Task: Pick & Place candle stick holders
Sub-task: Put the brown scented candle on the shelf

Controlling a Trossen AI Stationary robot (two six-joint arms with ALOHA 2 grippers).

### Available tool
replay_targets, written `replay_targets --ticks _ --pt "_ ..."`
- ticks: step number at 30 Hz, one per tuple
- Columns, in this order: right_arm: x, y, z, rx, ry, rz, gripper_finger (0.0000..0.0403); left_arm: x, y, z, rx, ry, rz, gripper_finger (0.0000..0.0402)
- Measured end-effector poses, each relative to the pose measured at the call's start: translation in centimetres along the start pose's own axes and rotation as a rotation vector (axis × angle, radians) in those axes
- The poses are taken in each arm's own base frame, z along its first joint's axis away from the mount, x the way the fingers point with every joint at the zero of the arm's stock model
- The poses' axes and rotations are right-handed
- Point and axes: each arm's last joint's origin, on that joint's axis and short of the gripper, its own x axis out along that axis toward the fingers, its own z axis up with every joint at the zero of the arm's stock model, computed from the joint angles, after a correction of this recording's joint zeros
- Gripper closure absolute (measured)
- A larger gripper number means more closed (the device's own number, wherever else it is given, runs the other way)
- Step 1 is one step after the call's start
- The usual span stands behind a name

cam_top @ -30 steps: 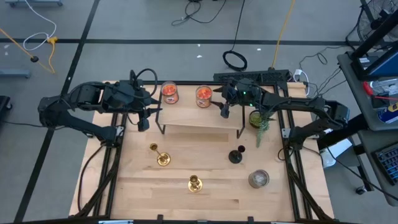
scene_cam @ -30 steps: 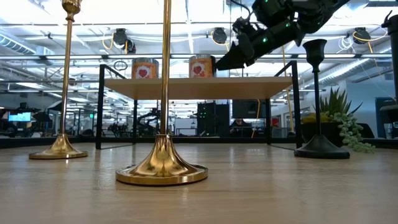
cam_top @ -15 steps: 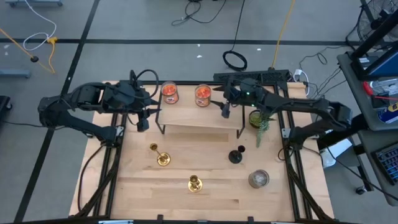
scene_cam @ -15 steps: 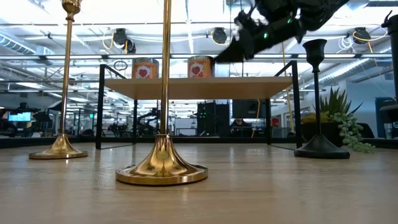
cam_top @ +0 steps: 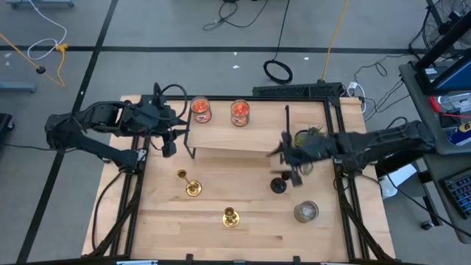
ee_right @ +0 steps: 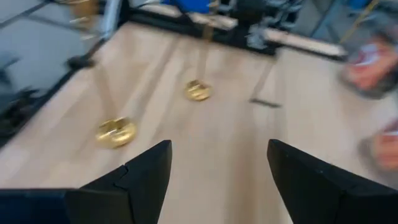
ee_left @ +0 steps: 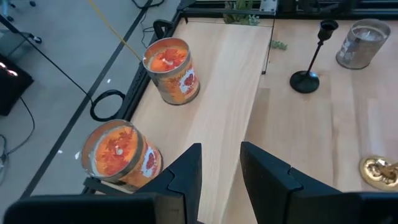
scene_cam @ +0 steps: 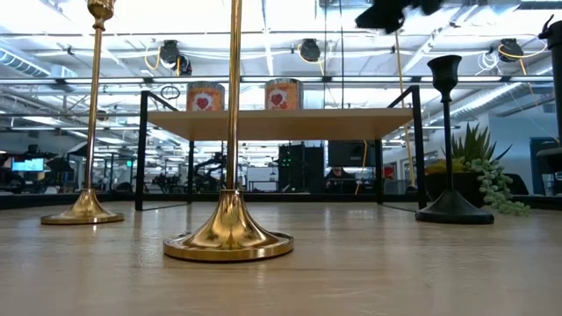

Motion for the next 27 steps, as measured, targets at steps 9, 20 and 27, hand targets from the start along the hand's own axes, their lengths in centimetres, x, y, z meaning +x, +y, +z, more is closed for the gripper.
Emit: replay_targets --ticks 9,20,27 --pt "-1.4 7.8 -2.2 0.187 0.27 0.188 0.014 -0.2 -0.6 0.0 -0.058 -0.003 -0.026 0.0284" --pt "-3.0 11.1 -3.8 0.183 0.41 0.233 0.014 -0.3 -0.7 0.0 -0.064 -0.019 0.043 0.0284" --pt "-3.2 14.4 -4.7 0.151 0.467 0.327 0.014 -0.3 -0.3 0.0 -0.088 -0.038 0.153 0.0284"
